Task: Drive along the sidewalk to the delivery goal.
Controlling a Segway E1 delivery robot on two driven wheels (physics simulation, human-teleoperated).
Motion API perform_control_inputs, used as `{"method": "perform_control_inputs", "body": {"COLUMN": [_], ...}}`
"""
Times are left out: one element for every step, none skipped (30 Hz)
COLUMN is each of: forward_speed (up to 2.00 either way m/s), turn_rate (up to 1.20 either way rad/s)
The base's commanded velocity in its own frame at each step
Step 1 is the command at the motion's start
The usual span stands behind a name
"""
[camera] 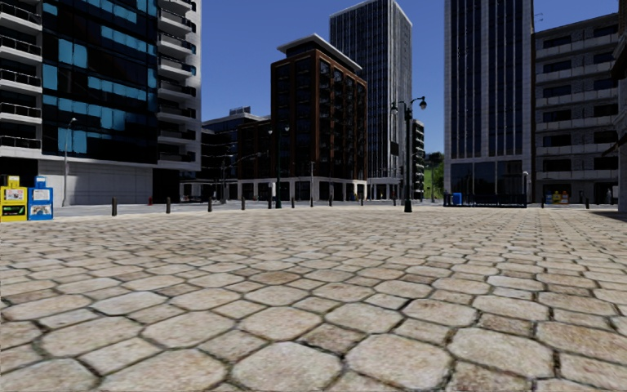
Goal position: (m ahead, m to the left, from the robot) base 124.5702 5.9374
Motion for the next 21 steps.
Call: {"method": "perform_control_inputs", "body": {"forward_speed": [2.0,2.0,2.0,2.0,2.0,2.0,2.0,2.0,2.0,2.0,2.0,2.0,2.0,2.0,2.0,2.0,2.0,2.0,2.0,2.0,2.0], "turn_rate": [0.0,0.0,0.0,0.0,0.0,0.0,0.0,0.0,0.0,0.0,0.0,0.0,0.0,0.0,0.0,0.0,0.0,0.0,0.0,0.0,0.0]}}
